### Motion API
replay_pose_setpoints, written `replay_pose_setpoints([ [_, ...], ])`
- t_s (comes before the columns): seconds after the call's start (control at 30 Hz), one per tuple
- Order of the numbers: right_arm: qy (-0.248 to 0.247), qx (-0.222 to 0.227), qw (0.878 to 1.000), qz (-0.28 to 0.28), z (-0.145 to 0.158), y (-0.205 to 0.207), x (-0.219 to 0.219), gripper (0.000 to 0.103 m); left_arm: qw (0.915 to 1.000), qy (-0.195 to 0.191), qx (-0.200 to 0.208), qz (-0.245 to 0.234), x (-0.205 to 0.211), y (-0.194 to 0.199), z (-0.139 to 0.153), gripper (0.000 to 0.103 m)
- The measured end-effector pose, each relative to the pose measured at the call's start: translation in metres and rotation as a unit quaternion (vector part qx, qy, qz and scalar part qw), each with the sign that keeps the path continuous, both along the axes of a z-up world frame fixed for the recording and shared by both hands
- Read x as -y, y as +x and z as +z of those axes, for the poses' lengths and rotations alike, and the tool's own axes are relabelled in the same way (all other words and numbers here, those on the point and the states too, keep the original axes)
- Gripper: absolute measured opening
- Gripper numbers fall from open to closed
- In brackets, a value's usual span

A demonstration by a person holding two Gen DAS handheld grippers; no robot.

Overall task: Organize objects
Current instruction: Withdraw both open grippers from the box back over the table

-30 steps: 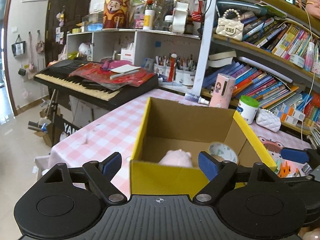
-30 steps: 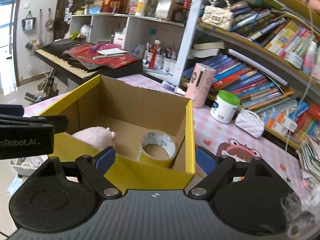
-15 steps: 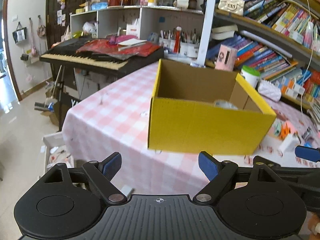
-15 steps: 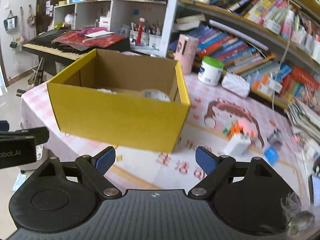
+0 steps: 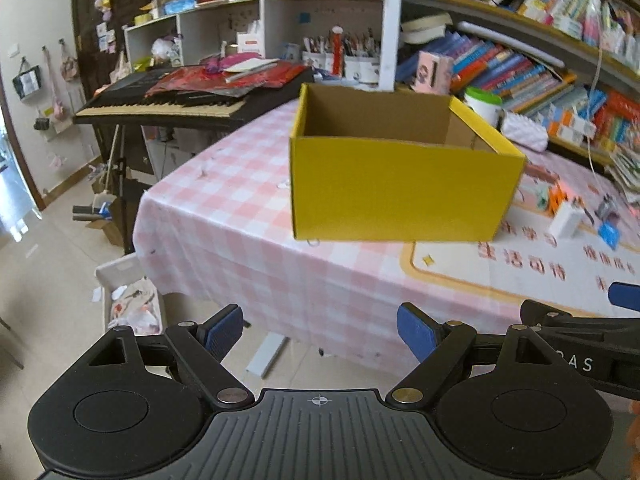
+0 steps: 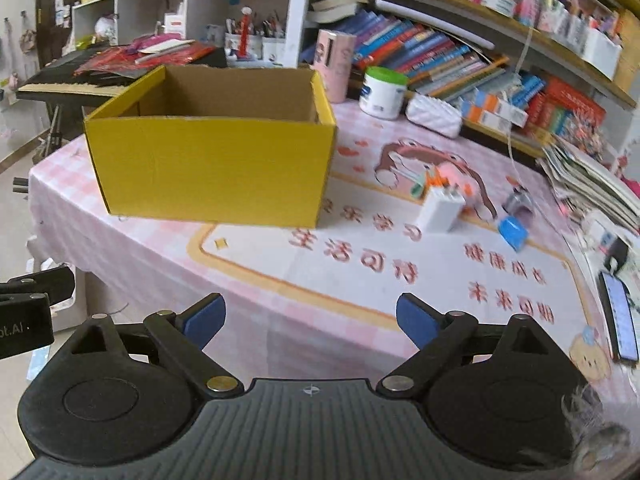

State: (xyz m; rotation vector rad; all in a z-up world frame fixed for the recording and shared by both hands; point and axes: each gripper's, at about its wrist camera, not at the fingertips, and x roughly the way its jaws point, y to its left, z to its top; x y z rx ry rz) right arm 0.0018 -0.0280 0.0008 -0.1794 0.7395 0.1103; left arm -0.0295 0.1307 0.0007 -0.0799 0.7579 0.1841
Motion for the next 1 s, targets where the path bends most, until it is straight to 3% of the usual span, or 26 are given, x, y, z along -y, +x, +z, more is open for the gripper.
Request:
replay_pose_setpoints([
  [0.5, 0.0, -0.021, 0.996, -0.092, -0.012, -0.036, 0.055, 0.094, 0.9948, 0.008, -0.023, -0.099, 0.052, -0.002, -0.008, 0.086],
  [0.83, -0.007, -0.021, 0.983, -0.182, -0.011, -0.044, 0.106, 0.094, 0.9824, 0.004, -0.016, -0.186, 0.102, 0.016, -0.007, 0.087],
  [1.0, -0.007, -0.023, 0.979, -0.202, -0.012, -0.039, 0.122, 0.094, 0.9786, 0.005, -0.019, -0.205, 0.118, 0.027, -0.009, 0.087],
])
